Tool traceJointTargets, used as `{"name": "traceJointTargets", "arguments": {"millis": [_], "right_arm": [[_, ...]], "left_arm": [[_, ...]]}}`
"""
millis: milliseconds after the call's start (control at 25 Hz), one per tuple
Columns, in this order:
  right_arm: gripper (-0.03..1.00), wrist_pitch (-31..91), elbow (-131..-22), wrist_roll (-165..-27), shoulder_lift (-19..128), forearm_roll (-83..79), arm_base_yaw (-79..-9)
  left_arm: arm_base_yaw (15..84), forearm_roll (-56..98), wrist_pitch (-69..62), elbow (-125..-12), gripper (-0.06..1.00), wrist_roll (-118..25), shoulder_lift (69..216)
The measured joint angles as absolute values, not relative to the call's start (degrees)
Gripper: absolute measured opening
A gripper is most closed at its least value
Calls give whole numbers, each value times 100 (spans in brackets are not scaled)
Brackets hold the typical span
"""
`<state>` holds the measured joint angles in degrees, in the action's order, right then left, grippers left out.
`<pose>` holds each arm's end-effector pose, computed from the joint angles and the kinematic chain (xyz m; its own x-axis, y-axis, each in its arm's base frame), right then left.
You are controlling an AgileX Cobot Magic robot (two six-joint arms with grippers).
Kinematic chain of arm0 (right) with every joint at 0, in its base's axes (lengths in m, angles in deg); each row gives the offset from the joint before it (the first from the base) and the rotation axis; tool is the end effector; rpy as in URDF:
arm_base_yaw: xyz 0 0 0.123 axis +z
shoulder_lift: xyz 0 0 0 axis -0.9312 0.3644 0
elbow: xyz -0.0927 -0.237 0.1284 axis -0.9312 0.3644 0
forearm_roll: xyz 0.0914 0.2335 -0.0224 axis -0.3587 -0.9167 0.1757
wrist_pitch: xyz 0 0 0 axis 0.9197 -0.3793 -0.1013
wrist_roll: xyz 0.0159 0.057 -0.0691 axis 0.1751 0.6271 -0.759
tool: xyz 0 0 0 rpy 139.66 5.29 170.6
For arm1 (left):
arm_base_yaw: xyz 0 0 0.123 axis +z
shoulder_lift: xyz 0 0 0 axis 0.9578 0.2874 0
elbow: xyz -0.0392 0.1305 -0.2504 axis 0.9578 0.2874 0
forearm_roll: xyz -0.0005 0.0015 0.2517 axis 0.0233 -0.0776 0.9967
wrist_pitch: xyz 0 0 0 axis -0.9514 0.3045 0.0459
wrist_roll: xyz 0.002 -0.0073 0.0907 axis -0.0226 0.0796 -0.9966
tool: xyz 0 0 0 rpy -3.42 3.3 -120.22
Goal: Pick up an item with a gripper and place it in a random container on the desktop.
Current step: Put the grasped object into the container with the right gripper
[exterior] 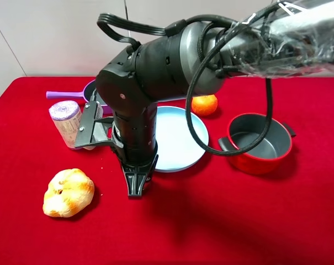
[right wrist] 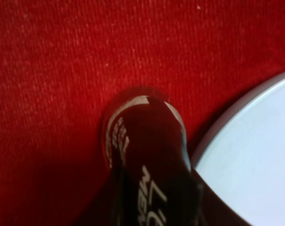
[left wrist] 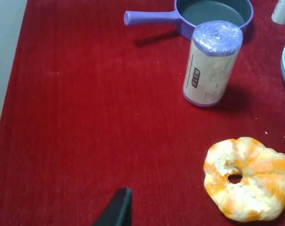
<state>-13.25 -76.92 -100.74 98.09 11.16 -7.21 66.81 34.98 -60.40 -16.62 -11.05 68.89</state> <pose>0.1964 0.3464 0.1552 0.0416 -0.9978 -0.0525 -0.9926 -0.0353 -0.1163 -0.0037 0.0009 0.2732 -0.4597 0.0345 -0.8874 0.0989 0.9950 -0.0126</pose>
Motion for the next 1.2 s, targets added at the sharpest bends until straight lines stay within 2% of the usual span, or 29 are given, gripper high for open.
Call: {"name": "traceJointTargets", "arguments": {"millis": [1200], "right_arm": [[17, -2910, -7890, -10074, 8298, 1128, -781]], "left_arm": [[6681, 3498, -6040, -1662, 99, -1105, 6889]]}}
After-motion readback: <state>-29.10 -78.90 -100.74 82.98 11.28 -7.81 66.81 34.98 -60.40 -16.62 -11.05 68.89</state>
